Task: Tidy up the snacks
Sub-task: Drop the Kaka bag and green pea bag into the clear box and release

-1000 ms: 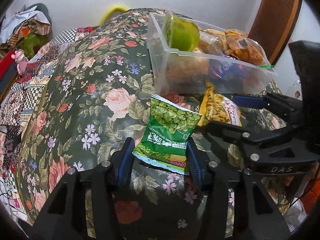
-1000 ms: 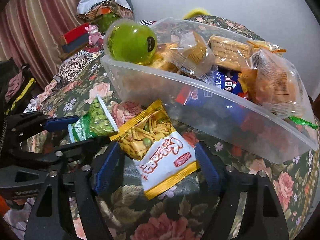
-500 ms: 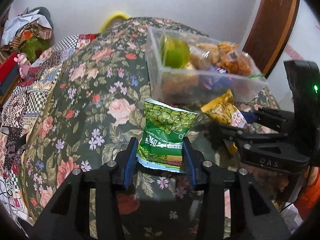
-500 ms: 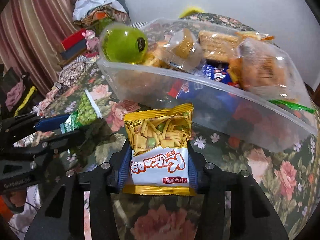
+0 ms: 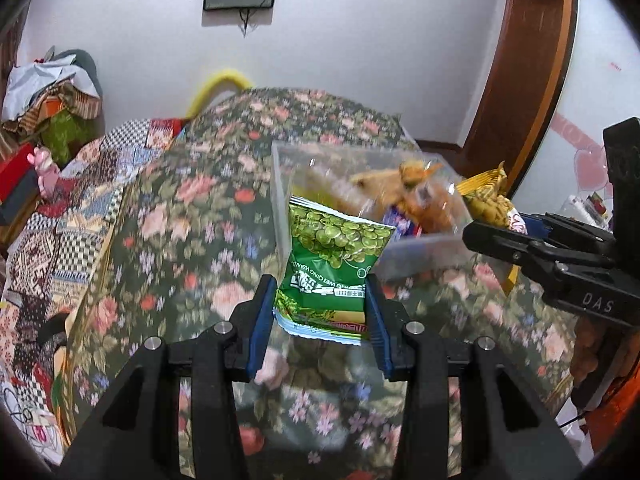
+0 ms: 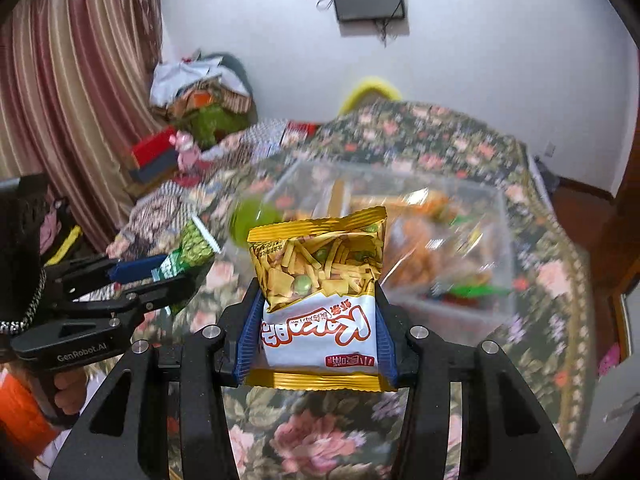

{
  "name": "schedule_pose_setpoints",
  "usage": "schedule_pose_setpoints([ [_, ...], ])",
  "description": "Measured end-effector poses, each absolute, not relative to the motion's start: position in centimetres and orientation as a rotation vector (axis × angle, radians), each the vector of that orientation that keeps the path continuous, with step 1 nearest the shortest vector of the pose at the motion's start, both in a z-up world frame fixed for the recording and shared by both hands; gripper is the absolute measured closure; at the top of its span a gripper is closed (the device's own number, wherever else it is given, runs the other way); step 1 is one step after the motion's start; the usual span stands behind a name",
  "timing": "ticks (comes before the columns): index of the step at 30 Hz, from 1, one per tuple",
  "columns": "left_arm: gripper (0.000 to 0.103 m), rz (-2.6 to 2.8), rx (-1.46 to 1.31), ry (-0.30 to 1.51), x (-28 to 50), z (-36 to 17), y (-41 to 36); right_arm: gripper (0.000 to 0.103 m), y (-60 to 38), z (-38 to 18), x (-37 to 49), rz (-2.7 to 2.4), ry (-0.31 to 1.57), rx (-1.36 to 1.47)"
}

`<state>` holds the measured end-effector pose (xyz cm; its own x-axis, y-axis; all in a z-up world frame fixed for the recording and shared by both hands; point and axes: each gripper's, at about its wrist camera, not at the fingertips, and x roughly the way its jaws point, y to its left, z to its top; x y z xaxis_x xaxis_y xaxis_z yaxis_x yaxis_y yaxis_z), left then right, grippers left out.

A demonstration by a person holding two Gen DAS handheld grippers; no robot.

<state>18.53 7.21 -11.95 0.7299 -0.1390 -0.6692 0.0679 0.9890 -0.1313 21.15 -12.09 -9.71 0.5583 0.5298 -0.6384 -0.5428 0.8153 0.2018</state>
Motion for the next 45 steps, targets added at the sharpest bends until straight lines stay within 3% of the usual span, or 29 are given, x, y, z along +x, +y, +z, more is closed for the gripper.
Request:
schedule_pose_setpoints([
  [12,0.060,-0.147,-0.119,0.673,24.2,-8.5,5.6,0.058,-14.3,-7.6,24.7,0.514,0.659,0.042],
  [31,0.060,-0.109,-0.119,0.792,31.6,-12.2,4.0,0.057,-15.0,-11.8,31.8,0.392,0.760,0.060],
  [37,0.058,-0.120,-0.123,0.824,32.0,-13.1,3.8,0.052,-15.3,-11.9,31.6,0.389,0.772,0.067],
  [41,0.053,-0.130,-0.108,0.810,31.4,-12.7,3.6,0.038,-15.8,-11.8,31.1,0.384,0.771,0.075],
  [45,0.051,-0.124,-0.098,0.788,30.4,-11.8,3.6,0.036,-16.1,-11.0,30.2,0.382,0.749,0.067],
])
